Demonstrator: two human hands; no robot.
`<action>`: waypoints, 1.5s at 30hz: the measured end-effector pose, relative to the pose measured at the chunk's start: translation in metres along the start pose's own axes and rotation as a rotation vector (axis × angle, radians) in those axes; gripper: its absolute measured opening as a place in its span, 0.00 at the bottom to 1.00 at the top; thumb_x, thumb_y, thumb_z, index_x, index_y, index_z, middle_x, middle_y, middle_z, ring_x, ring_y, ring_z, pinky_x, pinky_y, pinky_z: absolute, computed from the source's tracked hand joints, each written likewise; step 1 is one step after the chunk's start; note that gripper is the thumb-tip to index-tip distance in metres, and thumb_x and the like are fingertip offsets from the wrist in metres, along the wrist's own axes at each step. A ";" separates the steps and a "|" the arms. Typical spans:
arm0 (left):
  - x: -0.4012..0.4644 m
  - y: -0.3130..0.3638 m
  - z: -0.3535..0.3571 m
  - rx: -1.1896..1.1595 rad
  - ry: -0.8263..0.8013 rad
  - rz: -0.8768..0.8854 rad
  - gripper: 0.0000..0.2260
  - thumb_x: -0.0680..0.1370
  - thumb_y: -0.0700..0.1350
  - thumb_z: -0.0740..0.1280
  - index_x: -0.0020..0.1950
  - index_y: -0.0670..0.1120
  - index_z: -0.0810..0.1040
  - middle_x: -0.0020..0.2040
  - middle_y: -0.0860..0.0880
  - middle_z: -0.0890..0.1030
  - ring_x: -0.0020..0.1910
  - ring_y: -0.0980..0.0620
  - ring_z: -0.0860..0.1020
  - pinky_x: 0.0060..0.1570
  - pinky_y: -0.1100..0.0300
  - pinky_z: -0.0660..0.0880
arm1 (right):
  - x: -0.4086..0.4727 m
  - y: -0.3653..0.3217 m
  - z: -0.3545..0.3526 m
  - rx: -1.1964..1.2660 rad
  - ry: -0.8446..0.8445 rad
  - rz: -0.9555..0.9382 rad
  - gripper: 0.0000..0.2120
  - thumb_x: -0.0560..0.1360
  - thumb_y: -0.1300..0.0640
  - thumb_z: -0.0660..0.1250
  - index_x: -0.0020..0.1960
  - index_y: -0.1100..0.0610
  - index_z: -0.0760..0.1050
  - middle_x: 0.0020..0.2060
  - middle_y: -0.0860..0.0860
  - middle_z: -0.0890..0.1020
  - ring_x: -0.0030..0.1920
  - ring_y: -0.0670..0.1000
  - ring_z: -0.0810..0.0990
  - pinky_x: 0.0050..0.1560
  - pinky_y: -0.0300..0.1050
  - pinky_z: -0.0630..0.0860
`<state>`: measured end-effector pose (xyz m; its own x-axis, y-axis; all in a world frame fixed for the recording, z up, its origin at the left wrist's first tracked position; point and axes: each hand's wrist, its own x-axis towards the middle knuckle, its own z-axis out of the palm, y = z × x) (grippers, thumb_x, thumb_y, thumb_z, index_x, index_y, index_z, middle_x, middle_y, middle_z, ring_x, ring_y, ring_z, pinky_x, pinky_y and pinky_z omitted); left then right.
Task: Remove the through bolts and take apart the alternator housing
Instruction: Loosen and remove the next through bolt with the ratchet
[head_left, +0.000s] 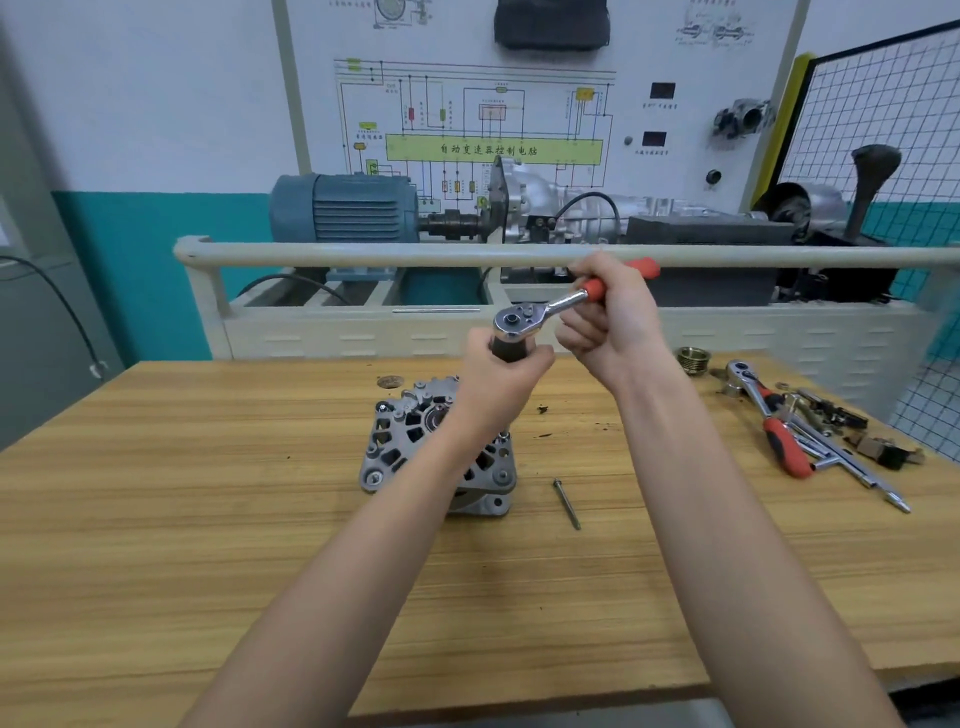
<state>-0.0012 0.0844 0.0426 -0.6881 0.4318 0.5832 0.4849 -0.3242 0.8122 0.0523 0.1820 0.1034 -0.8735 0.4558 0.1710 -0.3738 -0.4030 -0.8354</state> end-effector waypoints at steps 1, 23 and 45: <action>-0.002 -0.001 0.004 -0.004 0.037 0.044 0.14 0.71 0.30 0.64 0.27 0.37 0.65 0.25 0.48 0.63 0.25 0.51 0.60 0.27 0.57 0.57 | -0.005 0.005 -0.002 0.037 0.051 -0.047 0.20 0.75 0.63 0.60 0.27 0.53 0.59 0.17 0.46 0.55 0.18 0.45 0.52 0.18 0.36 0.51; -0.043 -0.071 -0.074 1.313 -0.075 -0.098 0.43 0.69 0.73 0.61 0.73 0.45 0.64 0.74 0.49 0.64 0.75 0.50 0.58 0.74 0.50 0.52 | -0.038 0.041 -0.004 0.125 0.073 -0.298 0.10 0.77 0.60 0.65 0.37 0.57 0.73 0.31 0.50 0.73 0.30 0.46 0.71 0.34 0.39 0.69; 0.004 -0.120 -0.081 1.325 0.154 0.053 0.21 0.78 0.55 0.60 0.63 0.42 0.75 0.65 0.46 0.75 0.67 0.48 0.70 0.67 0.50 0.64 | 0.034 0.060 0.003 0.005 -0.046 -0.302 0.15 0.80 0.61 0.56 0.40 0.60 0.77 0.37 0.54 0.81 0.44 0.55 0.79 0.47 0.48 0.77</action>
<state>-0.1060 0.0570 -0.0533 -0.6636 0.3171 0.6776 0.6073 0.7572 0.2404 -0.0005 0.1707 0.0606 -0.7361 0.5190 0.4345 -0.6197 -0.2585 -0.7410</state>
